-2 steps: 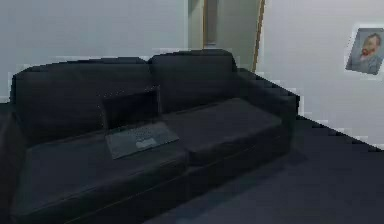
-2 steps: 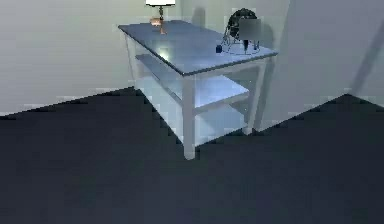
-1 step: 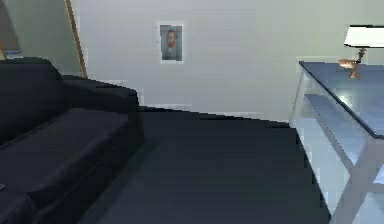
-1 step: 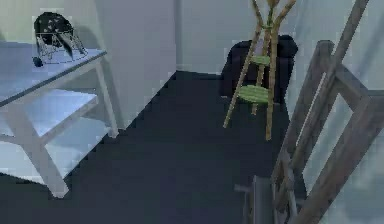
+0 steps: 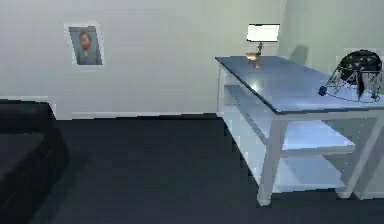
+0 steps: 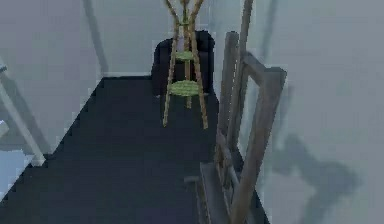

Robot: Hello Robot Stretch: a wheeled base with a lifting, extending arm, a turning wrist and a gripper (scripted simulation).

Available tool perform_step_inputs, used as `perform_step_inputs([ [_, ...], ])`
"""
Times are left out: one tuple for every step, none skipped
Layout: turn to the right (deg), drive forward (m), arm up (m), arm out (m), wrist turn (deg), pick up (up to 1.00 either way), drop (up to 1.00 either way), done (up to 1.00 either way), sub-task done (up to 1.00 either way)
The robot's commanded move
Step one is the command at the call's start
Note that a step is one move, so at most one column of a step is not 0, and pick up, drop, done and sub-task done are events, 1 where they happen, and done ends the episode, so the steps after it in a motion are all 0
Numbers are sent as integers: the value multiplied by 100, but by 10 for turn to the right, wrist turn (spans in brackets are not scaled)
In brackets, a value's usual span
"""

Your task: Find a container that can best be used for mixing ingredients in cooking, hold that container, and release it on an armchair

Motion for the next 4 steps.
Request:
perform_step_inputs([
  [0, 100, 0, 0, 0, 0, 0, 0, 0],
  [0, 100, 0, 0, 0, 0, 0, 0, 0],
  [30, 0, 0, 0, 0, 0, 0, 0, 0],
  [0, 25, 0, 0, 0, 0, 0, 0, 0],
])
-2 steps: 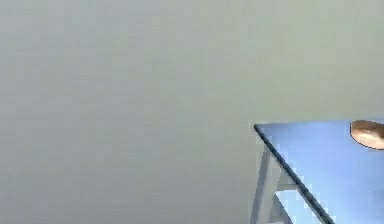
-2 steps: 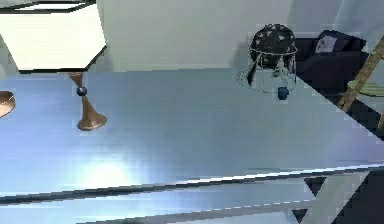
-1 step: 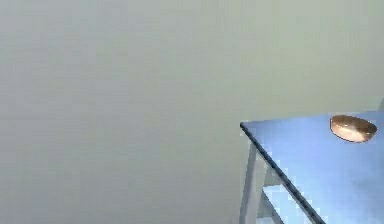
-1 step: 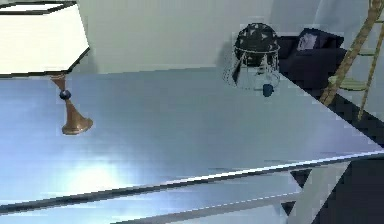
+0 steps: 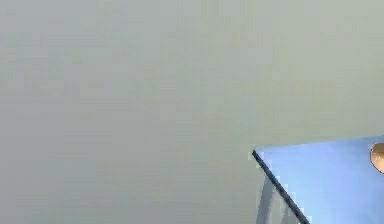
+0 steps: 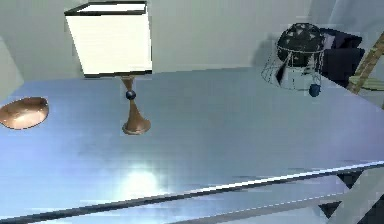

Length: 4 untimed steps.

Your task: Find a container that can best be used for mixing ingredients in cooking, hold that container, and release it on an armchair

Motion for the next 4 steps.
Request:
perform_step_inputs([
  [-360, 0, 0, 0, 0, 0, 0, 0, 0],
  [450, 0, 0, 0, 0, 0, 0, 0, 0],
  [450, 0, 0, 0, 0, 0, 0, 0, 0],
  [450, 0, 0, 0, 0, 0, 0, 0, 0],
])
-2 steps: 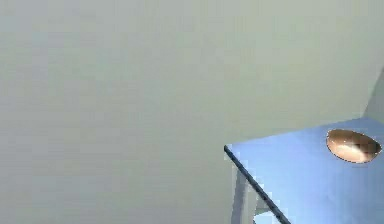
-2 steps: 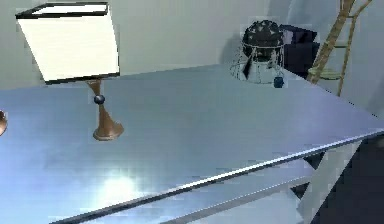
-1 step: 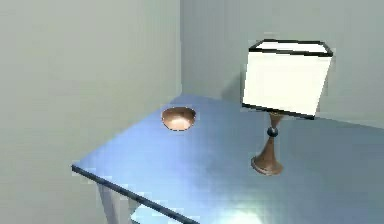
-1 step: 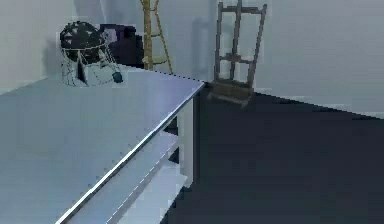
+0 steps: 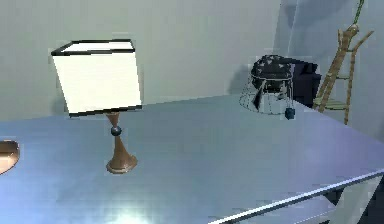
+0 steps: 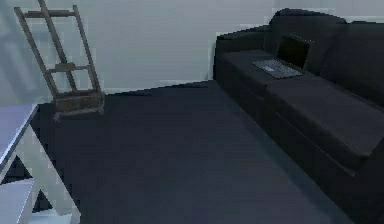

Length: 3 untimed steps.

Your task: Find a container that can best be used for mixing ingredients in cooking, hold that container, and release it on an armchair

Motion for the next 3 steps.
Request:
perform_step_inputs([
  [60, 0, 0, 0, 0, 0, 0, 0, 0],
  [0, 10, 0, 0, 0, 0, 0, 0, 0],
  [-450, 0, 0, 0, 0, 0, 0, 0, 0],
])
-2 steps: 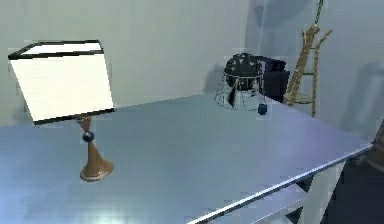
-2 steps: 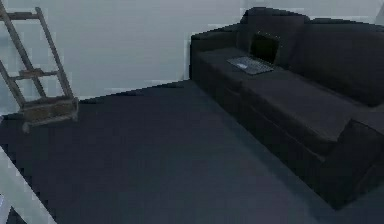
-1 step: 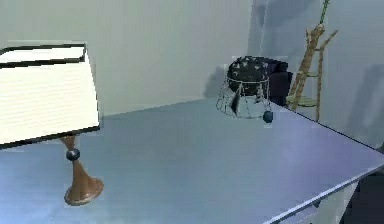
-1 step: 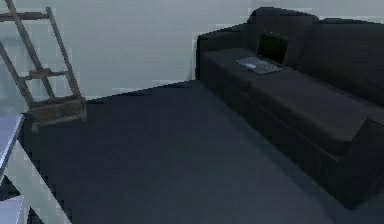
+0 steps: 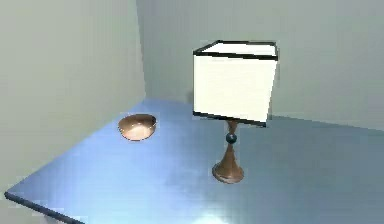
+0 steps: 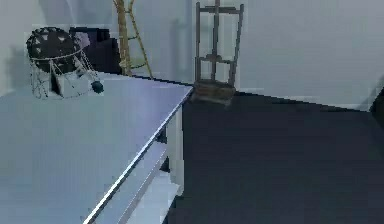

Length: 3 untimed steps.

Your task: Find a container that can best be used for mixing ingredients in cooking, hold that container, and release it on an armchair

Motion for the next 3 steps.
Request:
perform_step_inputs([
  [-450, 0, 0, 0, 0, 0, 0, 0, 0],
  [-450, 0, 0, 0, 0, 0, 0, 0, 0],
  [-150, 0, 0, 0, 0, 0, 0, 0, 0],
])
